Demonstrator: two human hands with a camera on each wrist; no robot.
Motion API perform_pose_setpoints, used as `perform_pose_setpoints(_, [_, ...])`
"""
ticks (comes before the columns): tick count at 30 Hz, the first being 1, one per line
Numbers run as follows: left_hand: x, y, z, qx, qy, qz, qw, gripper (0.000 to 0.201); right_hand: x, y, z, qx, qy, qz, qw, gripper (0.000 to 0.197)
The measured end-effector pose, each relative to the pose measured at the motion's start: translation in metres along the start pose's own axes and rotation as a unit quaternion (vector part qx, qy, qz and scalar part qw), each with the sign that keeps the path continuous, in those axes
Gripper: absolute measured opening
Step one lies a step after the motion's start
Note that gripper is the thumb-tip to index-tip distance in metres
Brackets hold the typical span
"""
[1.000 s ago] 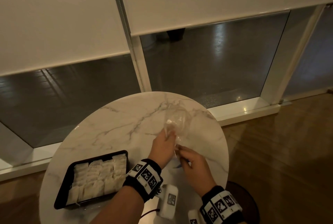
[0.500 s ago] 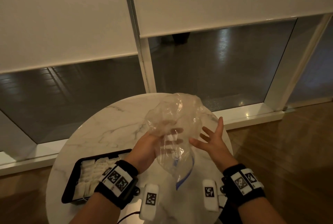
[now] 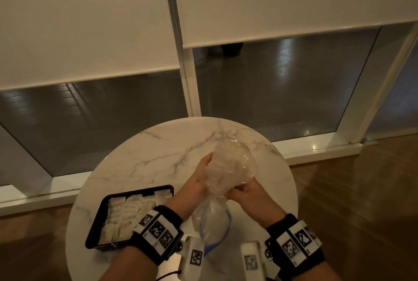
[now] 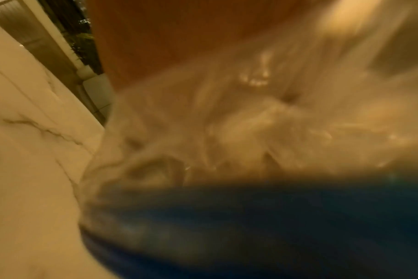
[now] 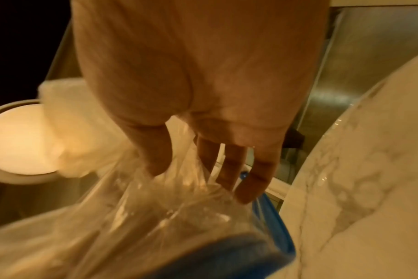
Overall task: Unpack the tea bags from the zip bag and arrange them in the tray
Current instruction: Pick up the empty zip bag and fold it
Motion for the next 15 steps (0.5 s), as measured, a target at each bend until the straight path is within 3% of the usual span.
perform_pose_setpoints(1, [0.002,-0.001,-0.001,-0.002,0.005,0.009,1.0,0.042,0.004,0.0,0.0,-0.001,0.005,-0.018,1.0,0.031])
perform_pose_setpoints(3, [-0.003,-0.001,-0.005,-0.002,-0.009,0.004,1.0,0.054,0.008,0.0,-0.003,0.0,0.008,-0.033,0.999,0.026])
perform_pose_setpoints(5, [-0.009,-0.005,-0.008,0.022,-0.025,0.025,0.999,0.047,0.006,0.001,-0.008,-0.004,0.007,-0.02,1.0,0.024])
perform_pose_setpoints(8, [-0.019,-0.016,-0.011,0.068,-0.074,0.083,0.991,0.019,-0.001,0.004,-0.019,-0.021,-0.01,-0.028,0.999,0.045])
perform_pose_setpoints(11, [-0.015,-0.026,-0.018,0.086,-0.092,0.101,0.987,0.023,-0.003,0.009,-0.022,-0.039,-0.028,-0.118,0.992,0.065])
perform_pose_setpoints(15, [0.008,-0.032,-0.023,0.084,-0.051,0.036,0.994,0.032,-0.009,0.022,-0.021,-0.064,-0.052,-0.136,0.987,0.041])
Point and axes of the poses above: each hand's wrist, its own z-axis towards the middle knuckle, its own x-axis out of the palm, y = z × x, the point moved 9 cm from there along z, towards the middle knuckle, and after that the axes turned 8 degrees about x, right-handed, at the moved point
